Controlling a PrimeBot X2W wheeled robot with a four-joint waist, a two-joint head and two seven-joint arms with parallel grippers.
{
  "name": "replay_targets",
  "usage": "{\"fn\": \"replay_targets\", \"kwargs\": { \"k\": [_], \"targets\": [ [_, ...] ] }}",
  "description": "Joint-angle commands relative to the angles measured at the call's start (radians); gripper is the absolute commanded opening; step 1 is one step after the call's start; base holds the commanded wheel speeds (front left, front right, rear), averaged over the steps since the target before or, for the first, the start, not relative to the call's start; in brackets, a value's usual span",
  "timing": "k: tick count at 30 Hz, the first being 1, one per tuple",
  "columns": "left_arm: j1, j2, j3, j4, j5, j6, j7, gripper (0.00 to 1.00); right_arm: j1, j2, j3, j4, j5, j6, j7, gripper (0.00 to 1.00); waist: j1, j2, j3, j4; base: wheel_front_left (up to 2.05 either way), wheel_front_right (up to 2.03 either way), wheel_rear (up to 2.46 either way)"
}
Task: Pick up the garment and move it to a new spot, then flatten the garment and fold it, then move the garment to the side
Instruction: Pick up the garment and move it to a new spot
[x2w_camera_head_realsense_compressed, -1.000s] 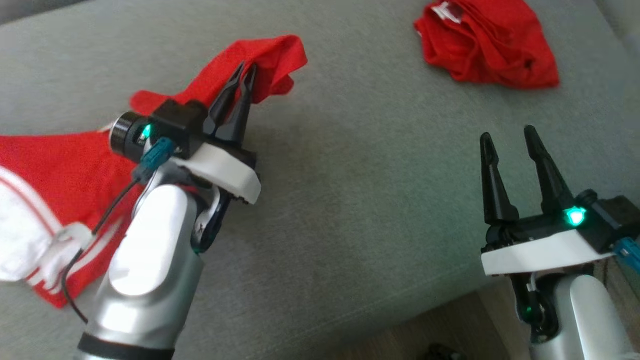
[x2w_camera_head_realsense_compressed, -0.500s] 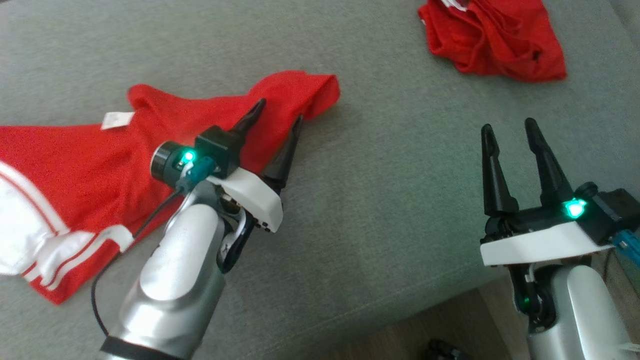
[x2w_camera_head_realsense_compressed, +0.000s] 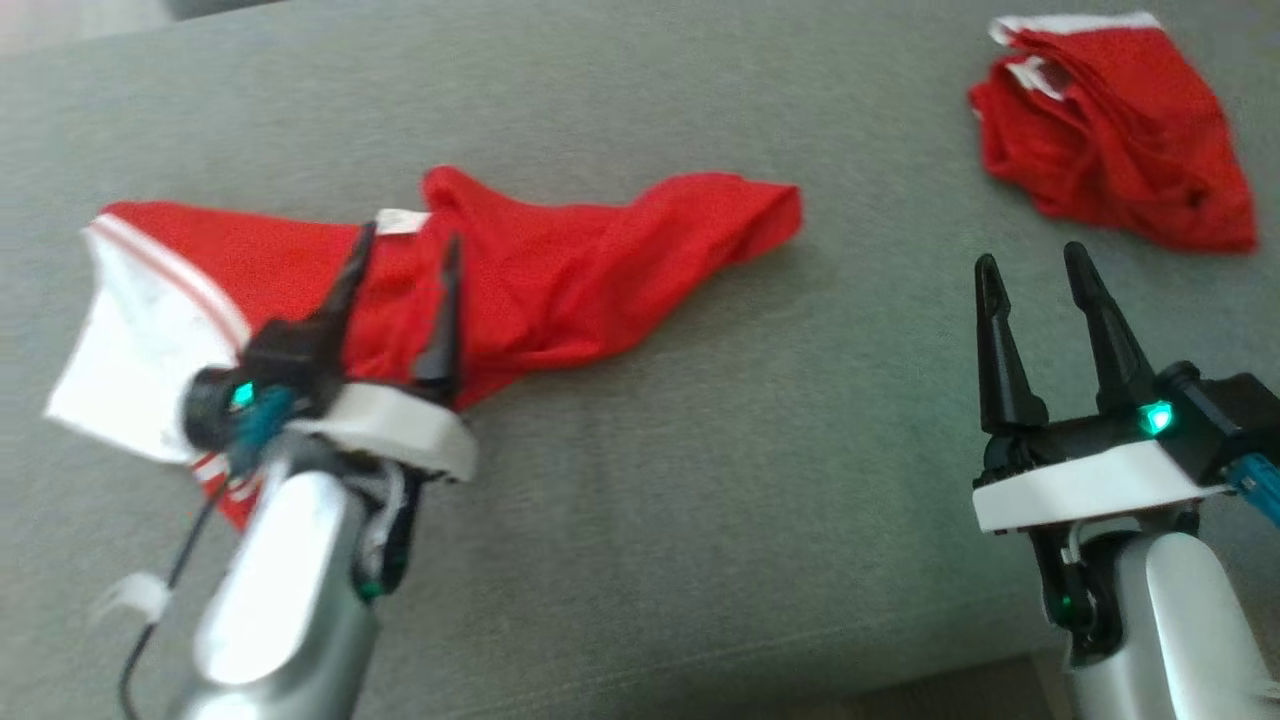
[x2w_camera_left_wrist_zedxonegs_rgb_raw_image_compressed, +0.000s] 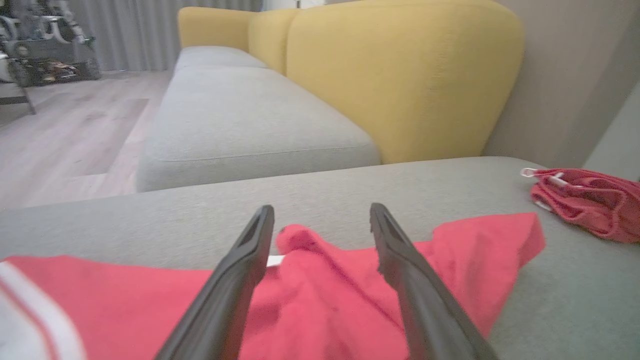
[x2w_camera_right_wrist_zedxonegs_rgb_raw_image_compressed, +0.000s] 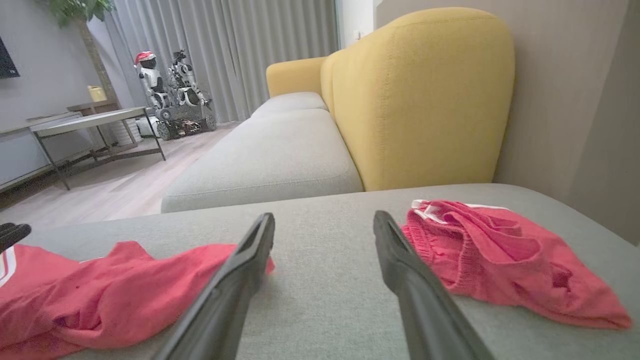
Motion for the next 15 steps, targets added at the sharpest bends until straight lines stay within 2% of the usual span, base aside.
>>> {"fn": "replay_targets", "kwargs": {
  "k": [1,9,15],
  "targets": [
    [0.001,0.035,0.055,-0.048,-0.010,0.013,-0.013,1.00,0.003,-0.004,0.019,-0.031,-0.009,-0.001,0.006,1.00,0.0000,-0.0001,-0.031,0.051,0.00,0.00,0.00],
    [0.093,0.084,0.122,-0.099,-0.043,0.031,-0.018,1.00,0.017,-0.004,0.007,-0.014,-0.026,-0.001,0.024,1.00,0.0000,-0.0001,-0.075,0.130,0.00,0.00,0.00],
    [0.160,0.098,0.133,-0.129,-0.056,0.030,-0.019,1.00,0.037,-0.004,0.009,-0.001,-0.030,-0.001,0.032,1.00,0.0000,-0.0001,-0.106,0.151,0.00,0.00,0.00]
  ]
}}
